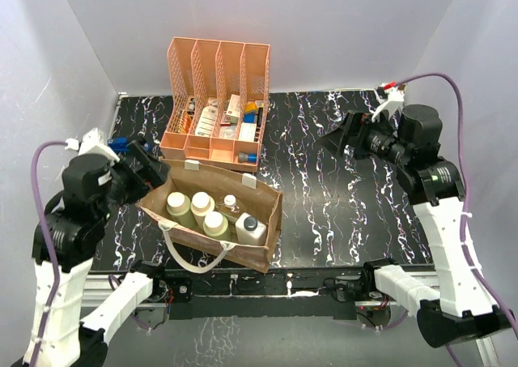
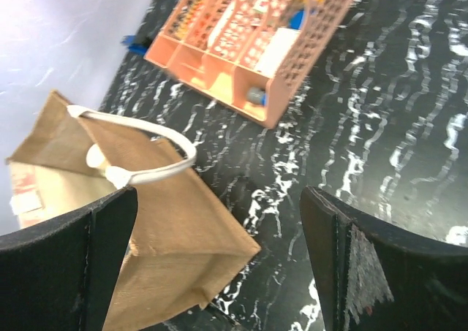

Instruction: Take the personal care products out of the canvas bag

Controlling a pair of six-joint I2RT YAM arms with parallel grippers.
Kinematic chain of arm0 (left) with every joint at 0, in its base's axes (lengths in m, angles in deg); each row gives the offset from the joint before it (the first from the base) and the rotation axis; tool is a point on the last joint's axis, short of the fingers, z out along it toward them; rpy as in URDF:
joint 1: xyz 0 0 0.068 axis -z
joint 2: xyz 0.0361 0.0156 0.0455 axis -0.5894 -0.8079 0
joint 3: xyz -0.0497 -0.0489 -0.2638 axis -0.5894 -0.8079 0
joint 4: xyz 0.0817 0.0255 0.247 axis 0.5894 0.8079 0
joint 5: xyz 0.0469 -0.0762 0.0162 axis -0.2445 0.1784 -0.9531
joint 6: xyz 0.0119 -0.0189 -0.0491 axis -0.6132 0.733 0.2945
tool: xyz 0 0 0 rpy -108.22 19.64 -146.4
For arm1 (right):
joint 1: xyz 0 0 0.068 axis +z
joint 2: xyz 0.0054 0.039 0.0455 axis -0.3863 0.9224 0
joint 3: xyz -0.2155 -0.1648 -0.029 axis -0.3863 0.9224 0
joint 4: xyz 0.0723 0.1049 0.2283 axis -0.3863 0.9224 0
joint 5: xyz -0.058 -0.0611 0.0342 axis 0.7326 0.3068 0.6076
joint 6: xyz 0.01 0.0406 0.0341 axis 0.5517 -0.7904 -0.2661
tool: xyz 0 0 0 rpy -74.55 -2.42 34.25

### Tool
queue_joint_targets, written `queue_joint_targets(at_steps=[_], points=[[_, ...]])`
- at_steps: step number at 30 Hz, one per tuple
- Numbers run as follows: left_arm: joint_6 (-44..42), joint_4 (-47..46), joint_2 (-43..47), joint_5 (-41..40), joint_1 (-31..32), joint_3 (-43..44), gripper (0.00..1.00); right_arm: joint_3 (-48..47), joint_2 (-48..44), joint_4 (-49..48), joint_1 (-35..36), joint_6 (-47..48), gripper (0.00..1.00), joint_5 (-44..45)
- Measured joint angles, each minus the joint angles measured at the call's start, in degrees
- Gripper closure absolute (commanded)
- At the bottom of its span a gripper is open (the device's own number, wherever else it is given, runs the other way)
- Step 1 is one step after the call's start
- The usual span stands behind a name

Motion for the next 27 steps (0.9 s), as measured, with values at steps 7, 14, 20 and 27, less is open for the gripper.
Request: queue_joint_targets(at_steps=[7,14,20,27], points=[[8.7,12.5,5.9,-2.1,-0.1,-3.6,0.03,-1.0,6.8,-7.7,9.1,-6.3,0.06,-6.7],[16.2,17.6,10.1,-0.4,-0.3,-13.2,0.07,-4.0,14.4,-11.1,32.9,-7.4,0.13,-1.3],[19.1,17.0,15.3,4.0,-0.3,-18.3,0.18,-4.3,17.2,-11.2,42.7,-7.0,0.36,1.2],[22.2,10.6,23.3,11.0,-0.3,-27.8,0.36,3.2,14.8,-12.7,45.2,-8.5,0.46,-0.7]])
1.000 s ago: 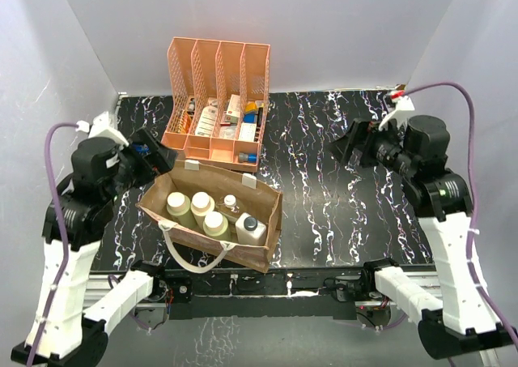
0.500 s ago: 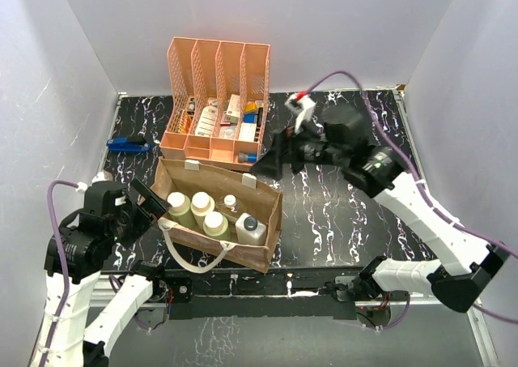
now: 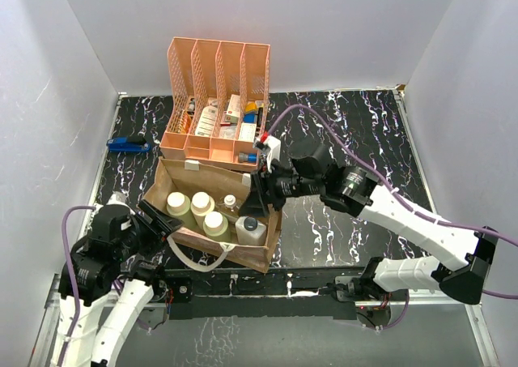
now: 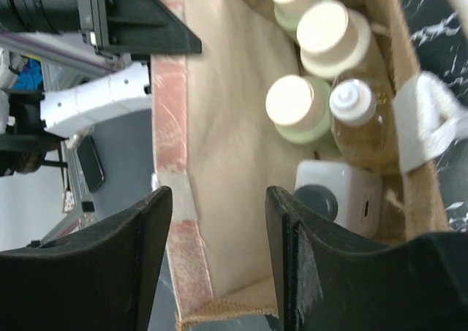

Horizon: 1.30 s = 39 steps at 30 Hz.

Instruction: Take the personal care products out of the canvas bag

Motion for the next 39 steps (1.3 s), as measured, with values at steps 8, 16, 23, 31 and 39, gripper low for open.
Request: queue_joint_targets(at_steps=[8,16,23,31,39], points=[[0.9,-4.3,3.7,4.9,0.0,-8.2,0.46,12.2,-4.5,-2.3,1.2,-3.0,0.51,1.0],[0.5,-8.4,8.1,8.7,0.0,-15.1,0.58,24.0,-8.0,-12.3,5.4,-4.1,0.51,5.7],[0.2,-9.9,10.5,9.2,0.0,-17.8,0.57,23.6,-6.8,-13.0,7.6,-3.8,0.48,8.7],[-0.5,-9.7,9.9,9.2,0.0,-16.8,0.38,9.2,-1.1,-0.5,7.7,0.2,0.43,8.1],[1.1,-8.9,7.3,9.0,0.0,-11.1,0.31,5.0,0.1,2.0,7.9,1.5,0.44,4.0]])
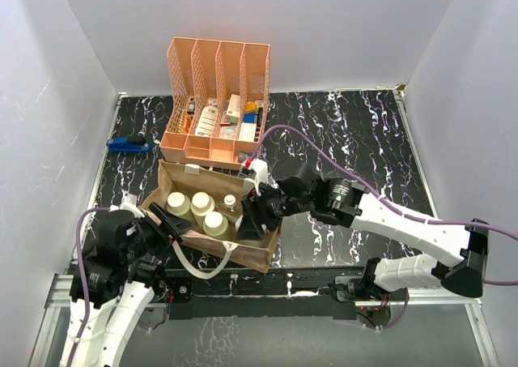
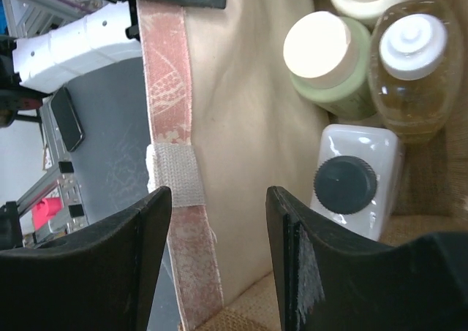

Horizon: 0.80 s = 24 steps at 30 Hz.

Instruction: Take the personal care products out of the canvas bag

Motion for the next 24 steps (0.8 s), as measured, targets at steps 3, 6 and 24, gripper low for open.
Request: queue_joint_targets(at_steps=[3,6,24], points=[[0.2,-1.0,-1.7,0.2,0.0,0.1,0.33,-0.4,1.6,0.2,1.2,0.0,0.45,-1.3],[0.3,-3.0,-3.4,0.7,0.0,-1.0,0.33,-0.4,2.8,0.1,3.4,-0.2,0.46,-1.5],[2.3,-5.6,6.5,2.9,0.0,-9.8,0.75,1.9,5.6,-1.1,13.3,0.0,0.25,10.6]])
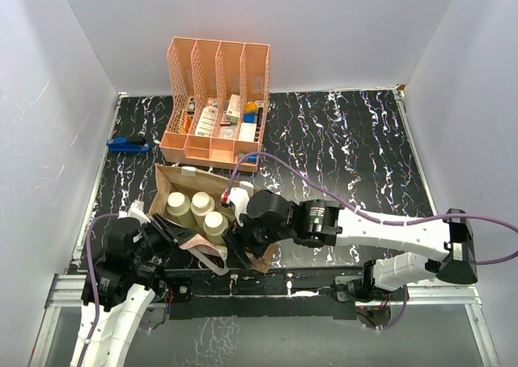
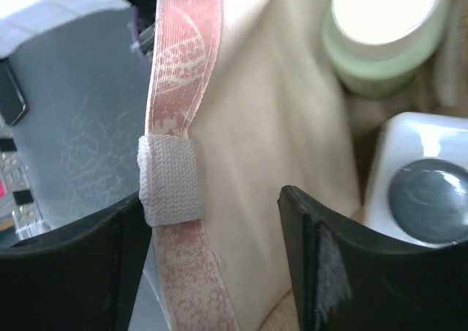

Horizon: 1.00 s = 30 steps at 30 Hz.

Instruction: Take the personal care products out of the canvas bag

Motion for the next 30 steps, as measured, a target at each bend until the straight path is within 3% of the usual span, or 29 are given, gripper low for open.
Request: queue_joint_targets(at_steps=[3,7,10,14,18,30], points=[[0.4,-0.2,2.0,0.0,0.0,-0.7,0.8,-2.9,-0.4,1.9,-0.1,0.6,0.18,4.6],[0.4,-0.2,2.8,0.1,0.0,-0.7,0.96,-7.9,-0.3,3.4,-0.2,1.1,0.17,11.7],[-0.6,0.2,2.7,0.1,0.0,-0.7,1.0,-11.7,0.9,4.2,-0.9,1.2,0.14,15.0],[-2.9,0.4,1.6,0.2,0.0,-0.5,1.0,-15.2,3.8,4.5,-2.8,2.3,0.19,17.0],[-5.6,0.4,0.9,0.2,0.0,-0.5,1.0,-15.4,7.2,6.2,-5.5,5.0,0.36,17.8],[-8.5,0.4,0.5,1.0,0.0,-0.5,1.0,-15.6,16.3,9.7,-8.7,16.2,0.35,21.7]])
